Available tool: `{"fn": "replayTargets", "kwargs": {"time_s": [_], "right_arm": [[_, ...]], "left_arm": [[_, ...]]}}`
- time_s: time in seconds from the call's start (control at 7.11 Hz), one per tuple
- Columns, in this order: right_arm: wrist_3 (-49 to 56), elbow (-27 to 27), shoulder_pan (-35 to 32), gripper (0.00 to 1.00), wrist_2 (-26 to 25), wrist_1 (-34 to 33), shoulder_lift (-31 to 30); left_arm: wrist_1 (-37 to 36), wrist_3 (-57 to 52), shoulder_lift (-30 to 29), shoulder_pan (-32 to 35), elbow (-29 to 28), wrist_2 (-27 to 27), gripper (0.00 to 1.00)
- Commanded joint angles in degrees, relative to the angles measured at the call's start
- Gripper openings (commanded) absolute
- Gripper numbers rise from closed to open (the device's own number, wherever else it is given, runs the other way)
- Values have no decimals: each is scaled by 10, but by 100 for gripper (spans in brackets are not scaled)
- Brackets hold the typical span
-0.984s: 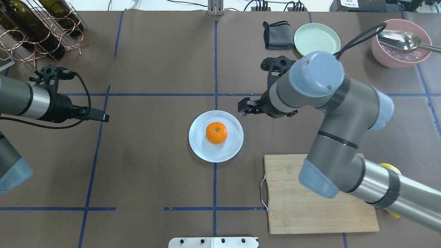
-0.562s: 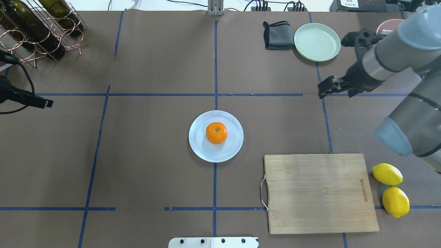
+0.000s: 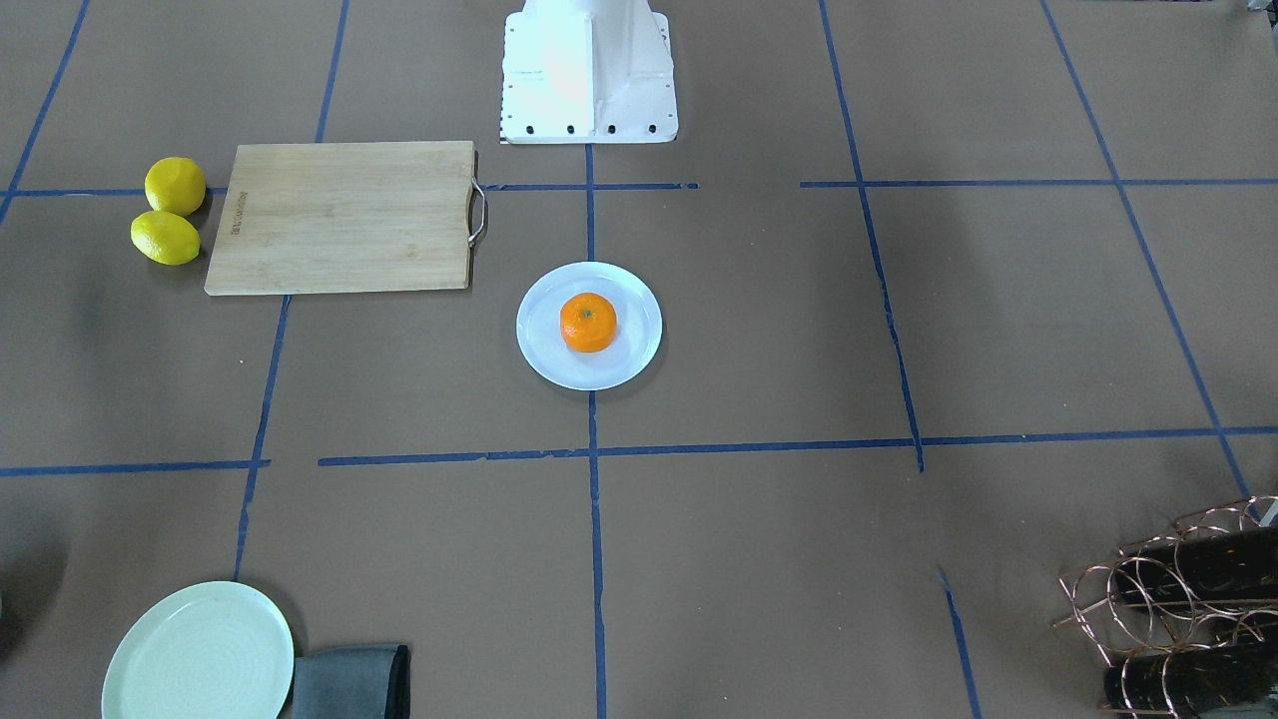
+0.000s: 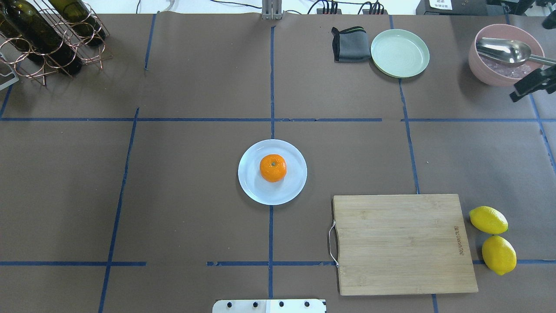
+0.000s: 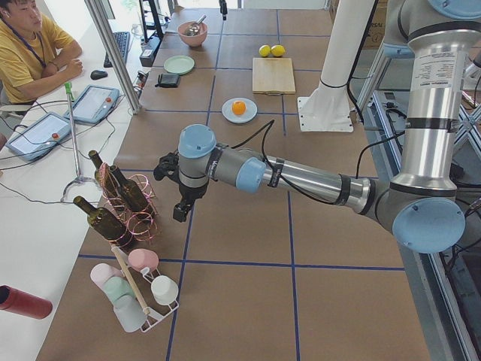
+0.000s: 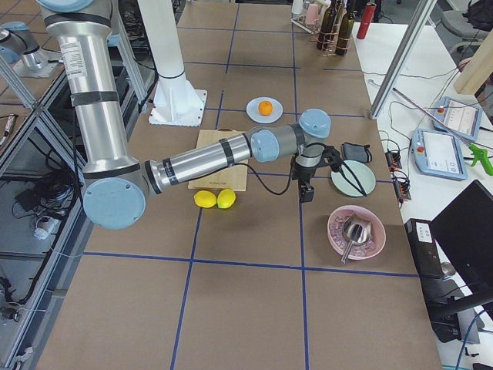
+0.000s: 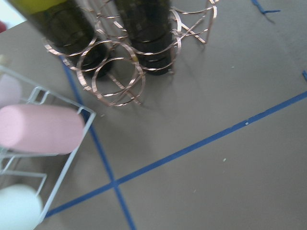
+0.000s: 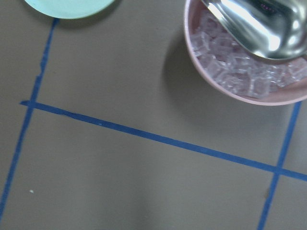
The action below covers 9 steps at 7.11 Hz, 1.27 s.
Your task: Pick orange to plate
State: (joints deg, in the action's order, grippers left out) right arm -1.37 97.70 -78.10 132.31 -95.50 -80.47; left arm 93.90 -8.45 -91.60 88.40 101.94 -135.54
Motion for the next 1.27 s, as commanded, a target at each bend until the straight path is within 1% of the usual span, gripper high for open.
{"fn": "replayTargets", "kwargs": {"time_s": [0.0,0.14,0.28,0.42,0.7,0.84,1.12], "right_arm": [[135,-85,-73,100,34,-16,-1],[138,-87,-81,100,44,-15,-10],[139,-88,-95,100,44,-16,-14],[139,-86,-99,100,35,-13,-23],[137,-88,-99,100,29,-9,-33],[132,-83,-99,100,23,-9,-28],[128,-81,-97,100,-5,-9,-24]], "left_arm": [[-52,-16,18,23,1,-34,100],[-52,-12,19,22,-11,-34,100],[-44,-17,43,20,-36,-34,100],[-45,-17,51,19,-40,-30,100],[-43,-17,44,19,-34,-34,100],[-31,-17,39,16,-40,-34,100],[-29,-17,37,16,-42,-28,100]]}}
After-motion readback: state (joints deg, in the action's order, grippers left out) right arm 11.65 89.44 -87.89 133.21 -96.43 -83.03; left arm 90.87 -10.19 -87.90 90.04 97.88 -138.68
